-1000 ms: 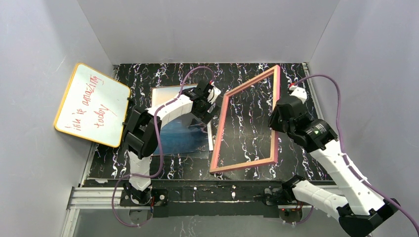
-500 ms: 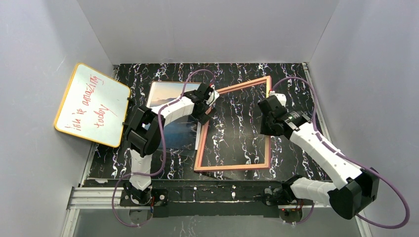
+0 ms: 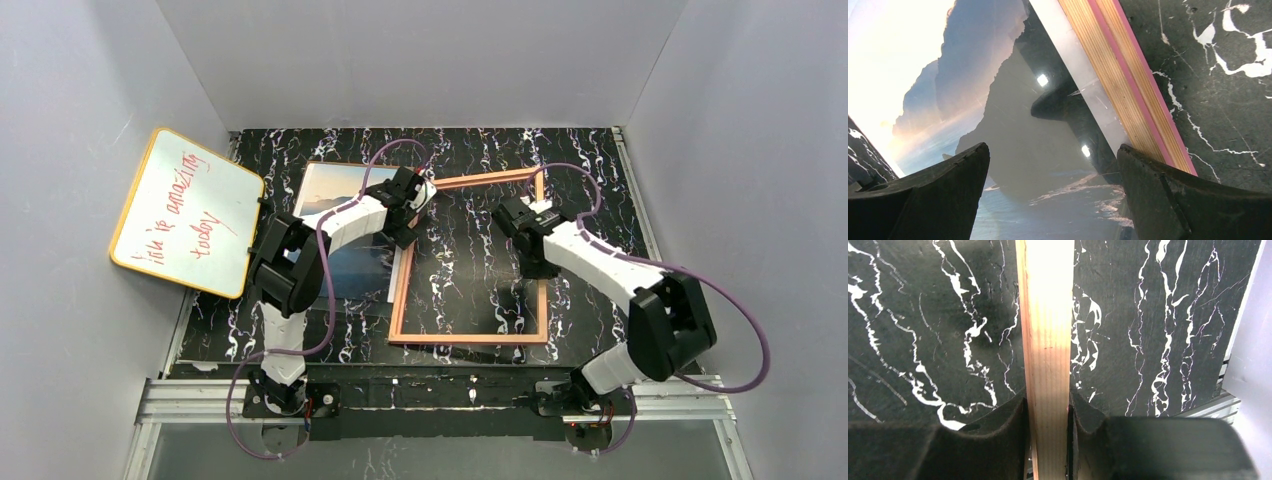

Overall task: Put the photo into the frame
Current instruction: Turn over the photo frame at the center of the board.

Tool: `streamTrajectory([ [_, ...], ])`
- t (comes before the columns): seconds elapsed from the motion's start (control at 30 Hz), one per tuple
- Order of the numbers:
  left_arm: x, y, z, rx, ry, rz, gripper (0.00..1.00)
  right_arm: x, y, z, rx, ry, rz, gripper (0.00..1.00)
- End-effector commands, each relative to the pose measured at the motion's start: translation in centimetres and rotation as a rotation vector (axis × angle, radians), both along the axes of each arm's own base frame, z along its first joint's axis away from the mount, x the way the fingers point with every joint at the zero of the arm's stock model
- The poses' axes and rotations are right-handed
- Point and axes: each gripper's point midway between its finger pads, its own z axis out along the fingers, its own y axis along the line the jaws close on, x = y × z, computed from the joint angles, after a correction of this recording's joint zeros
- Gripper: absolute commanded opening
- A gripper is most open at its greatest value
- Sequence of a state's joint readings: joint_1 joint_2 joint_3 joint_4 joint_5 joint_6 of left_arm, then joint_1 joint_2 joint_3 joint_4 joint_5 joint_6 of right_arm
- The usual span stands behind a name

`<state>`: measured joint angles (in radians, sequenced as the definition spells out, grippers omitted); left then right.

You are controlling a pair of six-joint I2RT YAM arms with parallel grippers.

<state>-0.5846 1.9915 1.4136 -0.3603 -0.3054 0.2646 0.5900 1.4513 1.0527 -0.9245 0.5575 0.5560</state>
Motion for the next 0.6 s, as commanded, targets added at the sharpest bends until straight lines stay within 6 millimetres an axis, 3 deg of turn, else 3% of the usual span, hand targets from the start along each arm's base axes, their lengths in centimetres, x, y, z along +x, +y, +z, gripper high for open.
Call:
streamTrajectory([
  [0.0, -2.2, 0.9, -1.8, 0.028, 0.087, -0.019, 0.98, 2.1, 0.6, -0.8, -0.022, -0.051, 0.007, 0.16],
  [0.3, -2.8, 0.6, -2.2, 0.027, 0.102, -0.033, 0.98, 2.9, -0.2, -4.0, -0.049, -0.002, -0.013, 0.17],
  [0.47, -2.9, 0.4, -2.3, 0.021, 0.105, -0.038, 0.98, 3.2, -0.5, -5.2, -0.052, 0.022, -0.022, 0.25],
  [0.57, -3.0, 0.4, -2.3, 0.021, 0.108, -0.038, 0.98, 3.4, -0.3, -5.9, -0.025, 0.025, -0.021, 0.35],
])
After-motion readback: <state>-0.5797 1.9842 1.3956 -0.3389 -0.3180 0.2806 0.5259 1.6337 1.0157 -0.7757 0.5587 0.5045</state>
